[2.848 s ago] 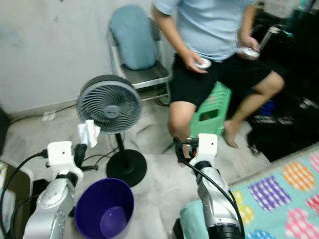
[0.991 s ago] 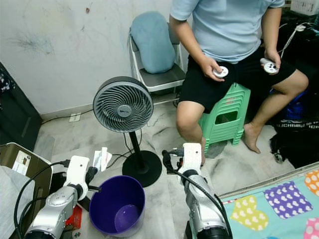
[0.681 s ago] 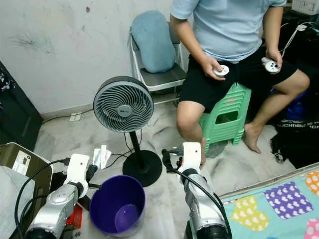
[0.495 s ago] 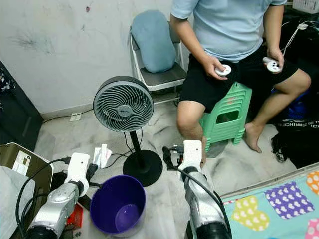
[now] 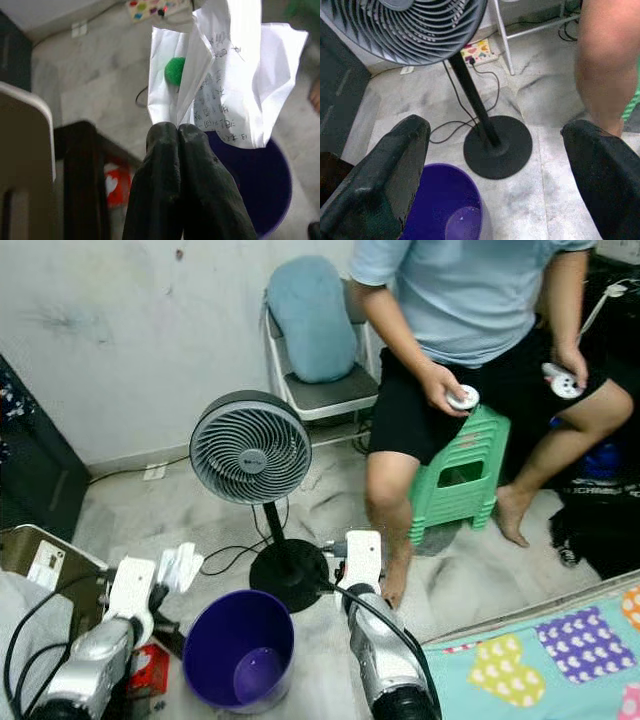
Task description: Clean up the room
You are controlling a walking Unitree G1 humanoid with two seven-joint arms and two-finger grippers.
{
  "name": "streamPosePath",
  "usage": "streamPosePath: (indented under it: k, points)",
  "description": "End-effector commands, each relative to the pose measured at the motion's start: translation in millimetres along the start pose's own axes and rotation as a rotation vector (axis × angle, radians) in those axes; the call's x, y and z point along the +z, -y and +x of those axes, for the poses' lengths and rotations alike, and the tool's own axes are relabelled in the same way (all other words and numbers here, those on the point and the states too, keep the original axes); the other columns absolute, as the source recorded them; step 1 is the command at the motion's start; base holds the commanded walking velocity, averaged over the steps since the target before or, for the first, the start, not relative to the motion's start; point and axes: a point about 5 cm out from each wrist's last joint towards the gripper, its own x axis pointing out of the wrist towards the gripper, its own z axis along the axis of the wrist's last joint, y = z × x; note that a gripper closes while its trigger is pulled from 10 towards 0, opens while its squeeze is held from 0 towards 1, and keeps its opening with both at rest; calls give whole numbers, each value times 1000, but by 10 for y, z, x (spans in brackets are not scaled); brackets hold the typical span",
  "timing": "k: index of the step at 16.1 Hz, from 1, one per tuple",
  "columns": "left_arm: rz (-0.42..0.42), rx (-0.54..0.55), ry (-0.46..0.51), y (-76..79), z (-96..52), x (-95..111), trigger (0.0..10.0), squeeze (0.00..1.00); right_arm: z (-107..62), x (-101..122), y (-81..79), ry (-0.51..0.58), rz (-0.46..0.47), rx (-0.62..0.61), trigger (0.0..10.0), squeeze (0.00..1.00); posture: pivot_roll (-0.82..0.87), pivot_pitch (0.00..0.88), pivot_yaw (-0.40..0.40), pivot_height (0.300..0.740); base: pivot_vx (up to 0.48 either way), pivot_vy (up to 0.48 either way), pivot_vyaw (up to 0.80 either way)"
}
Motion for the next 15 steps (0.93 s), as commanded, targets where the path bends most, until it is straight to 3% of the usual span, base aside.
streamPosePath:
  k: [1,7,15]
  points:
    - [22,2,5,-79,-32,-3,0,0,-17,-70,-107,-17,7,6,10000,0,-138,0,119,740,0,0,0]
    - [40,-36,-20,-61,-153,-156,0,0,-181,-349,-205,-98,20,-11,10000,0,-130,62,136,740,0,0,0]
    - [77,-72,-34,-45,-246,-206,0,0,-207,-394,-244,-115,69,-39,10000,0,-122,88,151,740,0,0,0]
